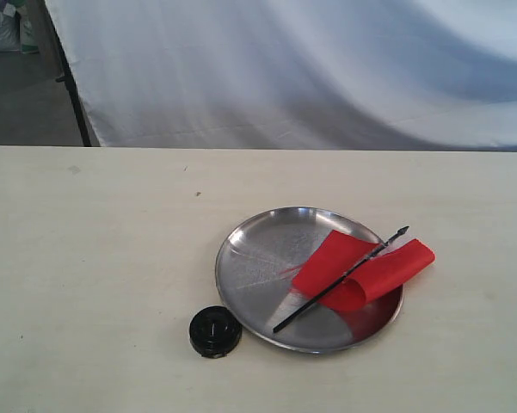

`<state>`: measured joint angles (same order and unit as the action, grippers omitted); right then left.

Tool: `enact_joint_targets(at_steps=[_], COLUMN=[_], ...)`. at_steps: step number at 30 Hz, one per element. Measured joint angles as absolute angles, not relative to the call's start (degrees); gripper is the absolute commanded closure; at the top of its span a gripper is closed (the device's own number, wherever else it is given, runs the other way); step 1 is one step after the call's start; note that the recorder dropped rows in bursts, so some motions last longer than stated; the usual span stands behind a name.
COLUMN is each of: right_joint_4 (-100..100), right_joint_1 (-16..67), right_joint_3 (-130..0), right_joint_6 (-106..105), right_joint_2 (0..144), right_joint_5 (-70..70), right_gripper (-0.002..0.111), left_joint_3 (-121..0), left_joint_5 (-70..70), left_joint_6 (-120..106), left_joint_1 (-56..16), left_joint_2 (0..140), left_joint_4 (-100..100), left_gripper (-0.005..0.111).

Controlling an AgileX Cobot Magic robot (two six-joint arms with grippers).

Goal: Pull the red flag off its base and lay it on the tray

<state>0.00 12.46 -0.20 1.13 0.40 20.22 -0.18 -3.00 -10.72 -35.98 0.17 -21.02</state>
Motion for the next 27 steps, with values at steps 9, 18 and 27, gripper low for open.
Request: enact_joint_targets(at_steps=[9, 18, 27], right_joint_4=[0.00, 0.00, 0.00], right_joint_1=[12.46, 12.46, 12.46], right_joint_3=[-0.20, -0.20, -0.20], right_joint_6=[1.13, 1.13, 1.13], right_joint_2=[0.40, 0.40, 0.40], right_joint_5=[20.22, 20.22, 20.22], right_gripper=[0.108, 0.108, 0.108], left_joint_3=[-0.18, -0.18, -0.18], left_joint_5=[-3.00, -15.21, -17.78], left_joint_6=[-10.72, -10.72, 3.07], left_joint_1=[-35.98, -35.98, -35.98], left_joint_2=[0.17, 0.17, 0.17], left_joint_4=[-21.02, -16.26, -3.61], left_gripper=[0.107, 0.107, 0.107])
